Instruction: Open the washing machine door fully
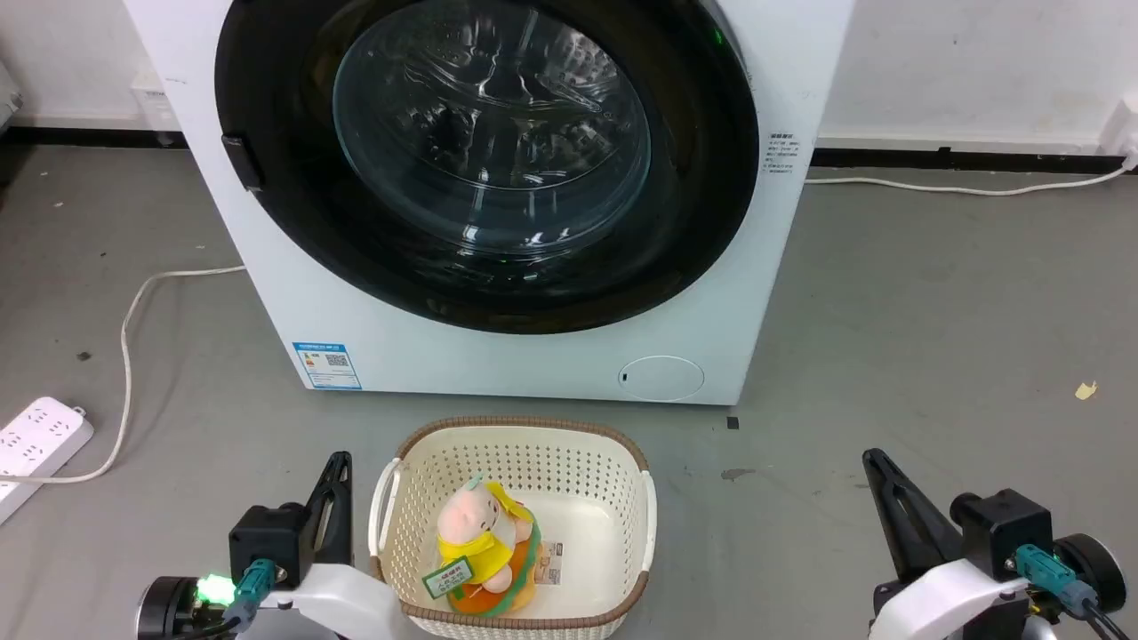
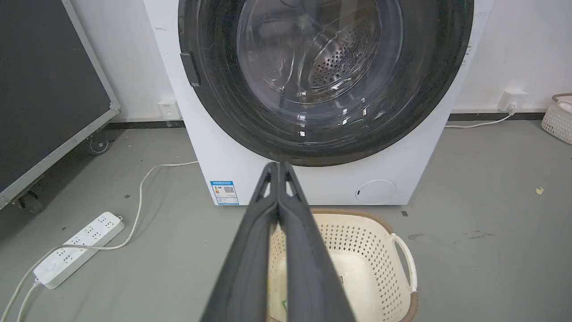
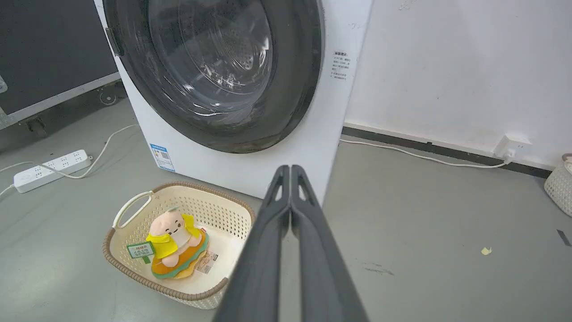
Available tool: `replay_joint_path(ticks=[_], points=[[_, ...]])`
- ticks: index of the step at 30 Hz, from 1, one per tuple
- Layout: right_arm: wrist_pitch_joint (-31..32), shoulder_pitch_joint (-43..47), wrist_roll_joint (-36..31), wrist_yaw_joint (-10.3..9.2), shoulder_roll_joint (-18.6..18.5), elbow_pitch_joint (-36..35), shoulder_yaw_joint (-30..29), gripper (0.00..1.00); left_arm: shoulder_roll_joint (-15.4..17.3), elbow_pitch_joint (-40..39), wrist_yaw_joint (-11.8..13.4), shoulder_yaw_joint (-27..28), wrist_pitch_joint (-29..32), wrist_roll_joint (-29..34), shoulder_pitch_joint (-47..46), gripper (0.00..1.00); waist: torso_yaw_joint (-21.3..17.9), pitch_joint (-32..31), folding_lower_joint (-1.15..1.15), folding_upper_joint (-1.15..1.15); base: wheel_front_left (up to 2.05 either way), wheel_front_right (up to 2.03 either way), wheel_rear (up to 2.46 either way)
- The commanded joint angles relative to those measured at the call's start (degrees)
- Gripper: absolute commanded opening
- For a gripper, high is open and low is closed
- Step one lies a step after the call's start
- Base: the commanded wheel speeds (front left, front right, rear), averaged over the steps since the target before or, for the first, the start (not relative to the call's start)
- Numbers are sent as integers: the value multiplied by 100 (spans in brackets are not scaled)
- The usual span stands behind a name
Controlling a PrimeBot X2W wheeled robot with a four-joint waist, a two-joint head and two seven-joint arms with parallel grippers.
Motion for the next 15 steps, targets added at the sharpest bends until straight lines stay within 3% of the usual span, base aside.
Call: replay_joint_path(ticks=[1, 15], points=[[3, -76, -43, 5, 30, -27, -4, 0, 8, -20, 16, -1, 2, 16, -86, 0, 0, 0, 0, 0, 0, 0, 0], [3, -76, -43, 5, 30, -27, -4, 0, 8, -20, 16, -1, 2, 16, -86, 0, 0, 0, 0, 0, 0, 0, 0]])
